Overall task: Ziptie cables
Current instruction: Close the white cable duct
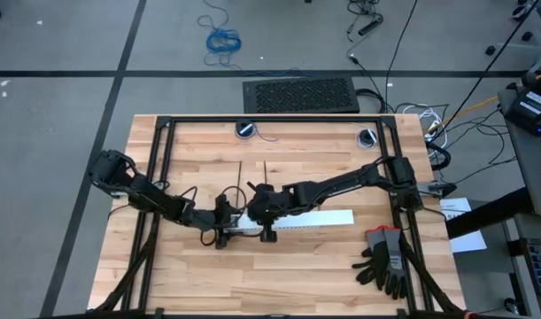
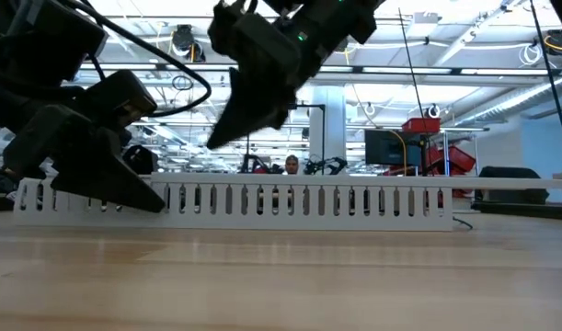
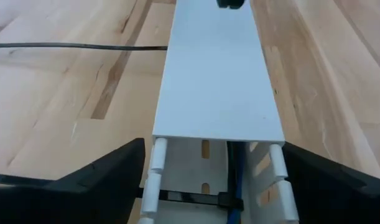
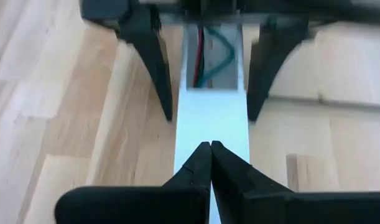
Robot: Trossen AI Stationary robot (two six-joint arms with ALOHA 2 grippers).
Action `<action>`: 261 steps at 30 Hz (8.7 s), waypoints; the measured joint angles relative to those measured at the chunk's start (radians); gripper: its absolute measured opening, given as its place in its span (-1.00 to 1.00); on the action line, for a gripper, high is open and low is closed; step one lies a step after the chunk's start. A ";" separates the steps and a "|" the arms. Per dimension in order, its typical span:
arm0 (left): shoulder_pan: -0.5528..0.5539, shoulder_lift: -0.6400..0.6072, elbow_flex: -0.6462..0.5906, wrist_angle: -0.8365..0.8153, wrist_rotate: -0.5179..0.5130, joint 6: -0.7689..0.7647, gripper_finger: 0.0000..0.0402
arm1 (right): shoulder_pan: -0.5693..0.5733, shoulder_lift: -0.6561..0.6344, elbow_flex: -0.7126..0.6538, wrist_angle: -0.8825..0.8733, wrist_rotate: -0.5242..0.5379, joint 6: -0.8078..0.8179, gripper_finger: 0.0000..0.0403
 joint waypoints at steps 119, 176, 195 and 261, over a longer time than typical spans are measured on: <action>-0.165 -0.041 -0.026 -0.155 -0.200 -0.158 0.16 | -0.026 0.077 0.001 0.064 -0.114 0.018 -1.00; -0.207 -0.089 -0.179 -0.009 -0.258 -0.194 0.28 | -0.054 0.203 0.027 0.199 -0.213 0.036 -1.00; -0.204 -0.022 -0.166 0.136 -0.266 -0.154 0.15 | -0.056 0.204 0.023 0.246 -0.251 0.028 -1.00; -0.168 -0.023 -0.113 0.116 -0.252 -0.102 0.40 | -0.056 0.184 0.020 0.372 -0.270 -0.013 -1.00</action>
